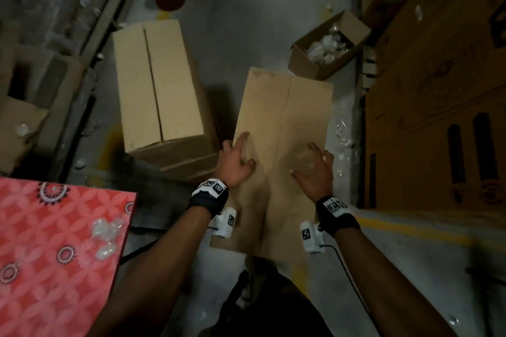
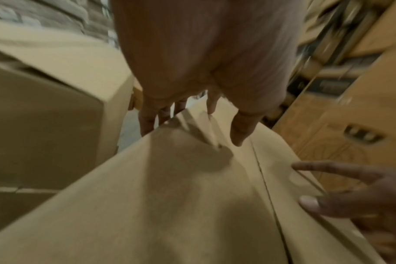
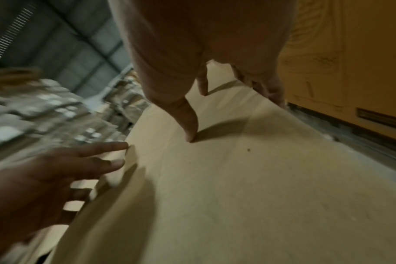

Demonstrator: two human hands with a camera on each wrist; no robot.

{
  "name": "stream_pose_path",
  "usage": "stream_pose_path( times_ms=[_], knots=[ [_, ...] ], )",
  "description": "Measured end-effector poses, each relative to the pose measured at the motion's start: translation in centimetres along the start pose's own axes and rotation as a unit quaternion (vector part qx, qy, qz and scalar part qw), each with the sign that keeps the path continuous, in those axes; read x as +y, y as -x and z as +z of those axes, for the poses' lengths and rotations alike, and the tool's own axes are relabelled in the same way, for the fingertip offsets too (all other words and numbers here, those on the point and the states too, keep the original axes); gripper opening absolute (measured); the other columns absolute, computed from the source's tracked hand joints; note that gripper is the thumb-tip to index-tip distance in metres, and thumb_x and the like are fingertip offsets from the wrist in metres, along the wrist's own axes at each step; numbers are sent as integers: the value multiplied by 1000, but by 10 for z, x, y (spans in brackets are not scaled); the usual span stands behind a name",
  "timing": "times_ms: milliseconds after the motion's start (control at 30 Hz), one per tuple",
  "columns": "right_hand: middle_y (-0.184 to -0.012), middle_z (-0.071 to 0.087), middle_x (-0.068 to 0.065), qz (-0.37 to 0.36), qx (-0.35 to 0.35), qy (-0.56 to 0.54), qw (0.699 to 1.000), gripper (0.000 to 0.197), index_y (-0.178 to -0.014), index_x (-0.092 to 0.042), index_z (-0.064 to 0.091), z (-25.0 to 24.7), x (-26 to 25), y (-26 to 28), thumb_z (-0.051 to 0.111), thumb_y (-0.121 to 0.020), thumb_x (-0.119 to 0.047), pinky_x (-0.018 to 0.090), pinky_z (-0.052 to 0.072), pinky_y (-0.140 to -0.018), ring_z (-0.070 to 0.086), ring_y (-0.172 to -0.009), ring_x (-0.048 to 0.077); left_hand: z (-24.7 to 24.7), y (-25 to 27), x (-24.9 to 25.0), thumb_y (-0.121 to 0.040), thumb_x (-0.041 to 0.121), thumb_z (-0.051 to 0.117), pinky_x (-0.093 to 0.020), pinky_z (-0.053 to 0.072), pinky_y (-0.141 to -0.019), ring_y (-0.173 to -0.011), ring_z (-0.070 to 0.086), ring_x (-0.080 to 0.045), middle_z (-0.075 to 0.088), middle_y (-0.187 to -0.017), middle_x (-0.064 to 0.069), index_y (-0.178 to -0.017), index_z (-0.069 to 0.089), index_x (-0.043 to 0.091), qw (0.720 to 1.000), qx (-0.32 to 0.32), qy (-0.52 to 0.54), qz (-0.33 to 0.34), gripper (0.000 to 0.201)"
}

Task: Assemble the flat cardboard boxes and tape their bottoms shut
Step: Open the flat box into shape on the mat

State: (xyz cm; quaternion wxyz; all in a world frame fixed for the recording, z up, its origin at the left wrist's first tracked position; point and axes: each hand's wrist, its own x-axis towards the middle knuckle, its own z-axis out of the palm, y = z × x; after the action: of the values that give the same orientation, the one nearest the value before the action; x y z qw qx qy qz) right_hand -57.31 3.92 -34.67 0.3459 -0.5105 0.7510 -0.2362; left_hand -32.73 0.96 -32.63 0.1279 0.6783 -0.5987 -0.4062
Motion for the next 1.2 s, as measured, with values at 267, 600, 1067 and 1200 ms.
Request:
stream_pose_path(
  times_ms=[267,600,1067,1200],
  knots=[
    [-159,30,9,-207,3,25,978,88,-148,-42,43,-46,-110,107,88,-73,-33,45,35,-120,35,-145,32,-81,156,-8,-88,37,74,-48,37,-115,-132,41,-35,34,-137,-11,-158,26,43,979,191,59,46,85],
    [-145,39,1,-400,-95,-27,911,78,-139,-42,52,-3,-241,266,89,-70,-41,48,45,-112,43,-136,25,-191,380,-73,-86,41,77,-33,38,-112,-130,47,-32,40,-132,-11,-156,35,40,912,402,78,0,82],
    [-153,35,9,-544,-347,6,764,80,-138,-39,53,198,-383,416,93,-69,-31,46,41,-116,41,-139,27,-243,594,-241,-78,36,72,-36,31,-118,-146,31,-27,39,-157,-9,-160,29,29,819,526,129,-190,93],
    [-155,36,7,-553,-420,45,718,85,-142,-36,51,261,-409,428,92,-68,-27,44,39,-116,39,-139,24,-245,609,-282,-72,34,72,-26,26,-115,-148,31,-27,41,-155,-12,-160,32,22,797,526,160,-250,97]
  ],
)
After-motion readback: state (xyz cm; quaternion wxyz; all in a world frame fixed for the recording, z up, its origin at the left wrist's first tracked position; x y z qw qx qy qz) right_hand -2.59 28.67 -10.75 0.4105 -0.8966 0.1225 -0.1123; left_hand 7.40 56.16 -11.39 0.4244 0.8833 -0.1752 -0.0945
